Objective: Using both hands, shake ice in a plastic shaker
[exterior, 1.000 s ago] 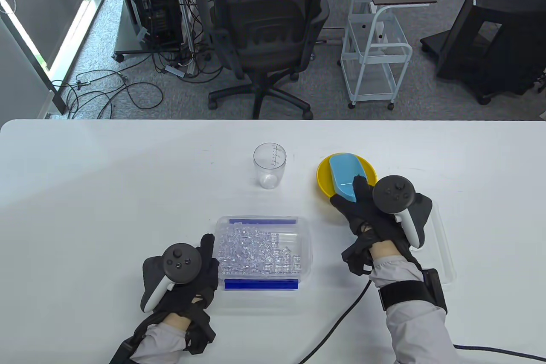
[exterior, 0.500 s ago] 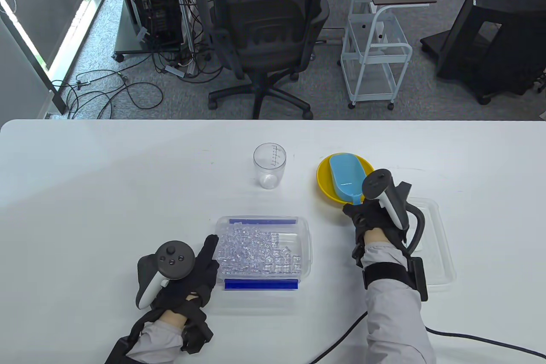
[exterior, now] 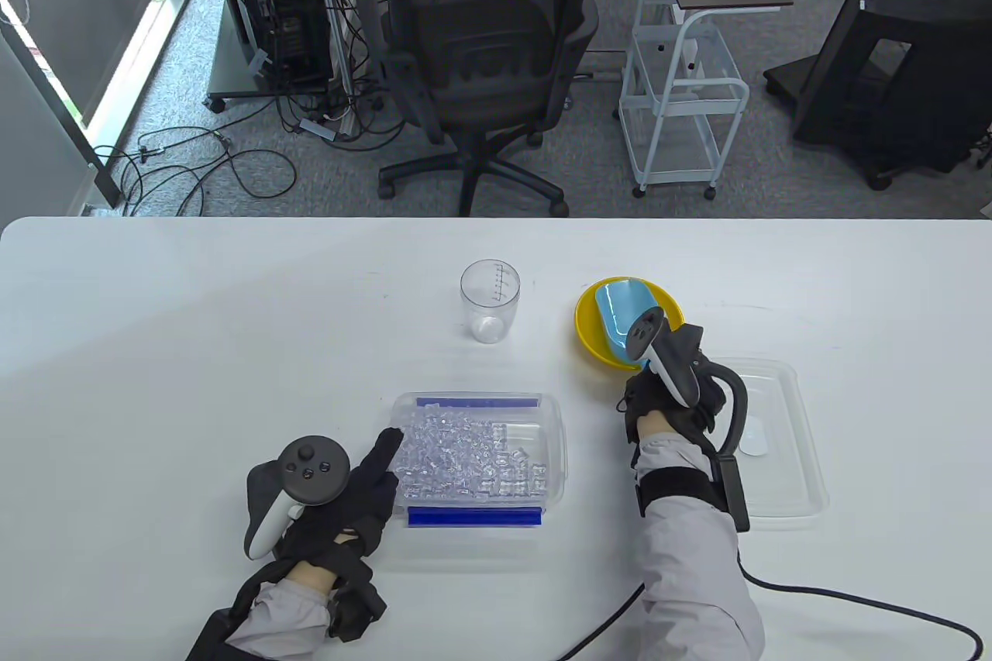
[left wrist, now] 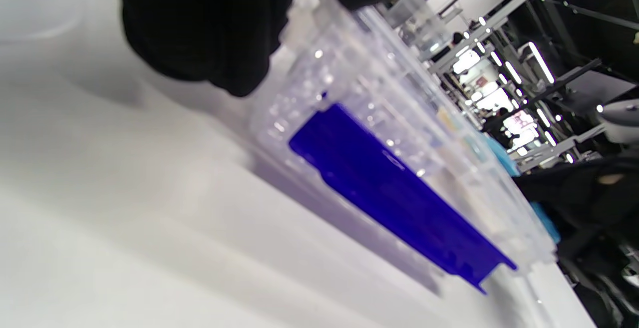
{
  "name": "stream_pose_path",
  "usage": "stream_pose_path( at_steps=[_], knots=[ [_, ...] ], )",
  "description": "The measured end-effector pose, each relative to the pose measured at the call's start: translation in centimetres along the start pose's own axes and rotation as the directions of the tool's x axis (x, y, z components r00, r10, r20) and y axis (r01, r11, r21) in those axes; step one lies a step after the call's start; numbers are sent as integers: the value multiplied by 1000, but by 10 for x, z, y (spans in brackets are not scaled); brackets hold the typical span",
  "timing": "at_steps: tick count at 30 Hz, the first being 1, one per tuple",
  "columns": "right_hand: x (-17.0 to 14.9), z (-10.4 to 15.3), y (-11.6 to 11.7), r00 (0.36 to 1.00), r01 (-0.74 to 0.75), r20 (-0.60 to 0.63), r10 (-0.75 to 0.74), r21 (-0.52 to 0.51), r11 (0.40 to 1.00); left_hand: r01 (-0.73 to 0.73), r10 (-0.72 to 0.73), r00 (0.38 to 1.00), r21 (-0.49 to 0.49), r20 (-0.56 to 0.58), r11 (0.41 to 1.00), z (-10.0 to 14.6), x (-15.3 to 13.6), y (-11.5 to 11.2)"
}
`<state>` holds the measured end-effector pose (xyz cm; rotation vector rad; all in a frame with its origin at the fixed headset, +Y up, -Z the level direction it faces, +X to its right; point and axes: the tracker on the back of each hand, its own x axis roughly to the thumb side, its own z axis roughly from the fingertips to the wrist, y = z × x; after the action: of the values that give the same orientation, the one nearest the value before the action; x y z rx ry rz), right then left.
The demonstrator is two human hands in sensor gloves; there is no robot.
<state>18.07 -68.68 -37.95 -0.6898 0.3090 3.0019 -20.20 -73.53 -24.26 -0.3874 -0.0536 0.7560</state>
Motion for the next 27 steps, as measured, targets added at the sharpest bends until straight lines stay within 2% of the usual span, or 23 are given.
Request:
stream_pose_path(
  at_steps=[4,7,10,13,19,23,25,27],
  knots=[
    [-14,12,-29,994,92,66,-87,-67,994,-9,9,1000,1,8,1000,0,-1,-1],
    [-23,29,-54,961,224,193,-199,-120,967,-19,19,1000,-2,11,1000,0,-2,-1],
    [-25,49,-75,906,320,331,-264,-126,939,-26,26,1000,-12,13,1000,0,-2,0],
    [-20,62,-85,842,334,469,-267,-65,940,-41,42,999,-17,12,999,0,-4,0],
    [-1,87,-88,734,169,675,-71,-80,982,-61,61,998,-13,18,998,-1,-5,-1],
    [16,104,-82,671,30,726,148,-226,974,-54,54,998,-5,20,999,0,-5,-1],
    [26,112,-78,601,-71,750,278,-296,952,-50,50,999,-1,21,999,0,-4,-2],
    [39,123,-73,525,-191,738,425,-384,903,-51,51,998,2,22,999,0,-5,-2]
  ],
)
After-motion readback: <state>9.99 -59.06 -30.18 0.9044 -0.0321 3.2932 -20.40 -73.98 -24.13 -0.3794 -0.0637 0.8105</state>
